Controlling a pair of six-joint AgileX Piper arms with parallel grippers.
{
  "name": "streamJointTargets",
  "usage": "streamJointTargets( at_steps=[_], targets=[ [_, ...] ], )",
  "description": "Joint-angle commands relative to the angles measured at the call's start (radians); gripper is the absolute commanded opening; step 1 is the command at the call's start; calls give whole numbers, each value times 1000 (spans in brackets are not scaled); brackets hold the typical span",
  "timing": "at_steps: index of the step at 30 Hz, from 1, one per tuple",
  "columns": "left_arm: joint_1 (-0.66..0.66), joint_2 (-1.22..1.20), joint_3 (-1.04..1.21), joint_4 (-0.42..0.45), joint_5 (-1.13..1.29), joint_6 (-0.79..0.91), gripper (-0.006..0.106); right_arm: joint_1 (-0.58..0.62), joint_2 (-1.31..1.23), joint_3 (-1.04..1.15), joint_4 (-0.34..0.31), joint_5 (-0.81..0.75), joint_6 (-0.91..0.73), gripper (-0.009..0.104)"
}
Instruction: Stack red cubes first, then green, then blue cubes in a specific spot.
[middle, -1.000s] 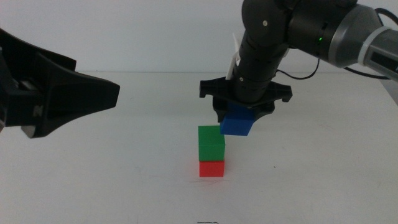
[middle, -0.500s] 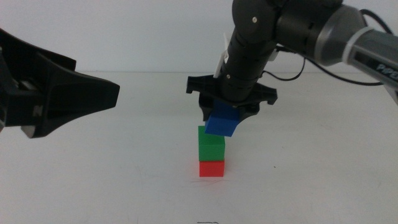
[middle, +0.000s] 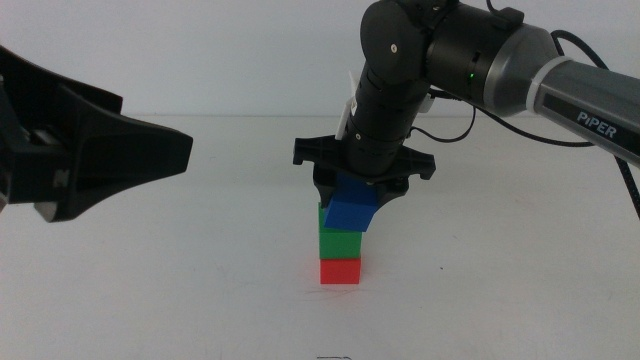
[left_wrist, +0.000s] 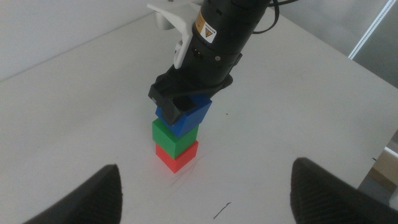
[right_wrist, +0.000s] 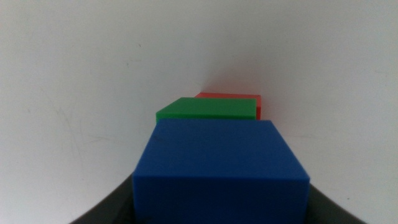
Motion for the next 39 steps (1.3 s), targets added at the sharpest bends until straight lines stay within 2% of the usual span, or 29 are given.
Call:
streamJointTargets(
  at_steps=[1, 12, 17, 22, 27, 32, 39],
  targets=[
    [-1, -3, -26, -53, -46, 2, 91, 5, -63, -37, -5, 61, -18, -1],
    [-1, -3, -26, -53, -46, 2, 91, 5, -67, -42, -13, 63, -58, -1],
    [-1, -3, -26, -53, -46, 2, 91, 1, -93, -44, -51, 64, -44, -1],
    [-1, -3, -26, -53, -47, 2, 91, 37, -135, -46, -152, 64, 45, -1],
    [-1, -3, -26, -53, -46, 2, 91, 67, -117, -53, -161, 64, 91, -1],
    [-1, -3, -26, -53, -46, 2, 91, 92, -109, -57, -212, 64, 138, -1],
    [-1, -3, -26, -53, -46, 2, 91, 101, -83, -57, -211, 64, 148, -1]
  ],
)
